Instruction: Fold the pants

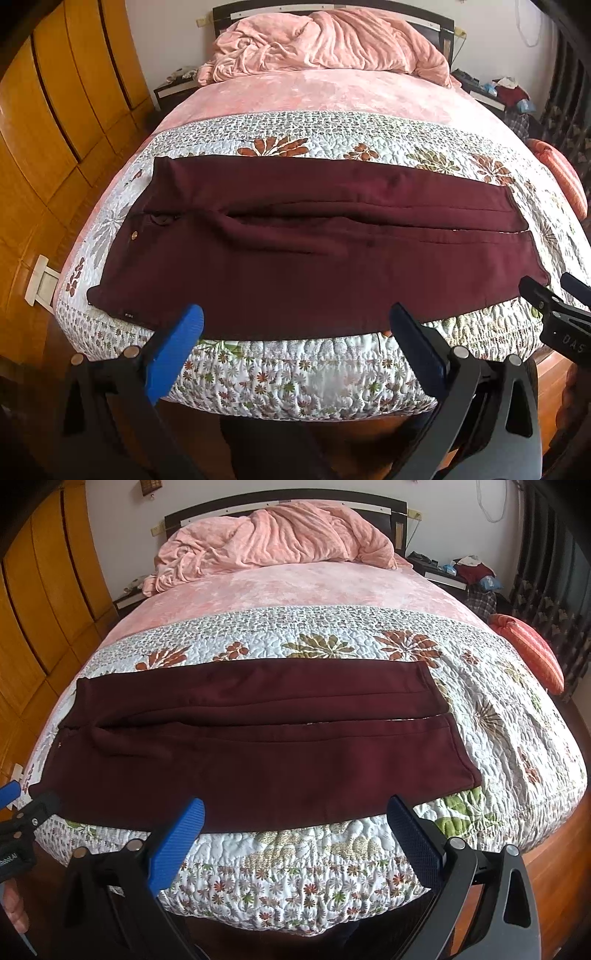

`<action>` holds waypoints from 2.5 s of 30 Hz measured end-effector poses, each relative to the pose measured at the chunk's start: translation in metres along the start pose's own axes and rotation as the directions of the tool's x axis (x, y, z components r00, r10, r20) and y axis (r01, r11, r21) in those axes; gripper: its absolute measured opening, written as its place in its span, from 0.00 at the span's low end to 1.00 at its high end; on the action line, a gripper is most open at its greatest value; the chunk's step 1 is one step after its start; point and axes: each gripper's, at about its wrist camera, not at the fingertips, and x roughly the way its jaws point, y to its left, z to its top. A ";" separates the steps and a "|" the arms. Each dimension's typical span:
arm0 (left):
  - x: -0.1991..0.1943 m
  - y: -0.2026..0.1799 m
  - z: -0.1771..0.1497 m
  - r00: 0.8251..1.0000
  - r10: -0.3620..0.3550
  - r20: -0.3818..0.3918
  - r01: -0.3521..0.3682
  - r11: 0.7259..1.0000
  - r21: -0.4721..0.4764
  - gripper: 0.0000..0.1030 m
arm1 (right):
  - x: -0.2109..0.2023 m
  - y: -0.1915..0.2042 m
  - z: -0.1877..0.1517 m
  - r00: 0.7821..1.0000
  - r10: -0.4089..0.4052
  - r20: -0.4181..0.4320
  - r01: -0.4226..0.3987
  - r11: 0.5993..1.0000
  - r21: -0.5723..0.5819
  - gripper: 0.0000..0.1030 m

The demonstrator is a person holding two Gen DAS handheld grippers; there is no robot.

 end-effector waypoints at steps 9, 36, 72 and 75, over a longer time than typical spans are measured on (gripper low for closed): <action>0.001 -0.001 0.001 1.000 0.000 -0.001 0.000 1.000 0.003 0.97 | 0.002 -0.002 0.000 1.000 -0.008 0.000 0.008 1.000 0.000 0.96; 0.007 0.000 0.001 1.000 -0.009 -0.004 0.009 1.000 -0.003 0.97 | 0.002 -0.003 0.001 1.000 -0.008 -0.001 0.008 1.000 -0.001 0.96; 0.055 -0.007 0.022 0.988 -0.112 -0.103 0.114 0.993 0.012 0.97 | 0.069 -0.096 0.067 0.995 0.081 -0.056 -0.075 0.992 0.102 0.96; 0.066 -0.012 0.039 0.985 -0.165 -0.041 0.164 0.986 -0.015 0.97 | 0.120 -0.159 0.118 0.993 0.053 -0.110 -0.035 0.986 0.160 0.96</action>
